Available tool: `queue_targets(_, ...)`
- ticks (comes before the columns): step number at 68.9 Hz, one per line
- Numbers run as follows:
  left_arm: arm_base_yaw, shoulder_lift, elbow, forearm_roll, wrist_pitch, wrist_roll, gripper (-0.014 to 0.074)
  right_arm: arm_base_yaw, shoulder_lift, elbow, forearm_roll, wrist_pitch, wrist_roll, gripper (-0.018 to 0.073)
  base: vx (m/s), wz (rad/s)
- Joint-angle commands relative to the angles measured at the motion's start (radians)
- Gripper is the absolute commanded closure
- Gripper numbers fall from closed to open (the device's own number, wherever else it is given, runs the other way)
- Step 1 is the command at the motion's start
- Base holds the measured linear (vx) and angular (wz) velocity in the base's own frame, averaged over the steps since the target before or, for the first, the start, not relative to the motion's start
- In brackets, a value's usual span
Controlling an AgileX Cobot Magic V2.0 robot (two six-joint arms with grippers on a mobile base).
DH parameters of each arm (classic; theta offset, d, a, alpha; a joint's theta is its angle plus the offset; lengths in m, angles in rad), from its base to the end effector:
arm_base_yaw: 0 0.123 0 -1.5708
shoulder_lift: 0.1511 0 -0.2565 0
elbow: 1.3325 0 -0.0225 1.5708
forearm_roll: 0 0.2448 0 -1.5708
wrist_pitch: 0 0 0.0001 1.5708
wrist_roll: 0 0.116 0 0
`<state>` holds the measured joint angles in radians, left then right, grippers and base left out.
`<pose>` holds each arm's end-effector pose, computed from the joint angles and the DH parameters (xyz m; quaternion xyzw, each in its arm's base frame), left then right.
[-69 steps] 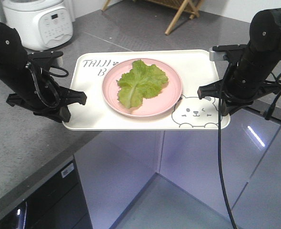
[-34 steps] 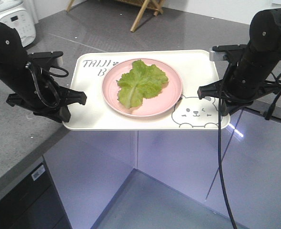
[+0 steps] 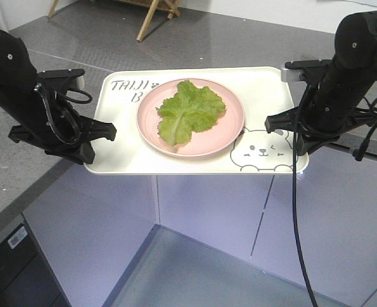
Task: Transfer vegetables to tray and serve
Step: 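Hold the tray level with both grippers while the base turns away from the counter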
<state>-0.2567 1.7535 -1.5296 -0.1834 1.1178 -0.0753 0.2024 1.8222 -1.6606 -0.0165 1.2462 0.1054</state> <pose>0.3490 -0.1113 0.2457 0.0626 0.9817 -0.1123 0.1402 0.3676 0.0736 0.2508 -0.0497 0.9909 0.0111 0.1245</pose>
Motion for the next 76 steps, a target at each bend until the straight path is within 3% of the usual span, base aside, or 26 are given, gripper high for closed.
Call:
queue_targets(1, -0.018, -0.063, -0.039, -0.074, -0.048, 0.027, 0.0603, 0.006, -0.059, -0.027, 0.023, -0.052, -0.026, 0.0568, -0.03, -0.19)
queue_targets(76, -0.018, -0.063, -0.039, -0.074, -0.048, 0.027, 0.0603, 0.006, -0.059, -0.027, 0.023, -0.052, -0.026, 0.0568, -0.03, -0.15)
